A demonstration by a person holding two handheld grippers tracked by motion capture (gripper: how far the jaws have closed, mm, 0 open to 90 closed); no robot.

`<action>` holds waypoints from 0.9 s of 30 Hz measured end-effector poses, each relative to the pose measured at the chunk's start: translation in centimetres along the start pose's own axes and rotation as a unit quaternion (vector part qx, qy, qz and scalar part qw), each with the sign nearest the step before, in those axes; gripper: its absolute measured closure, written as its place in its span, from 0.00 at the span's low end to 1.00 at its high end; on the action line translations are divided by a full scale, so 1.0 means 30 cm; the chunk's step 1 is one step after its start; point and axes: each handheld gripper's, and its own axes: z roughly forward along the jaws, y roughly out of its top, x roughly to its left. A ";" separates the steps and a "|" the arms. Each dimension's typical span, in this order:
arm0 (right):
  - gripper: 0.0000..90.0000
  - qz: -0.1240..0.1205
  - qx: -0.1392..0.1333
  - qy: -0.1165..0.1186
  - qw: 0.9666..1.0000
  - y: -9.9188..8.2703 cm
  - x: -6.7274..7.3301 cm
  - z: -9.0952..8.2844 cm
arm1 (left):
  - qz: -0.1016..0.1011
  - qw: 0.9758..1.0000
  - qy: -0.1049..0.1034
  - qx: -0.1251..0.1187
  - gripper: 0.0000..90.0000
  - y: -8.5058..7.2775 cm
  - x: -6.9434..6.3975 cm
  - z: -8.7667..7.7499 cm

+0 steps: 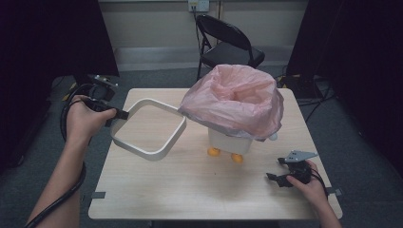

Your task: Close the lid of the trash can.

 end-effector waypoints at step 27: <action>0.17 0.000 0.000 0.001 1.000 0.000 -0.001 0.000 | -0.002 1.000 -0.003 0.017 0.94 -0.018 0.037 -0.129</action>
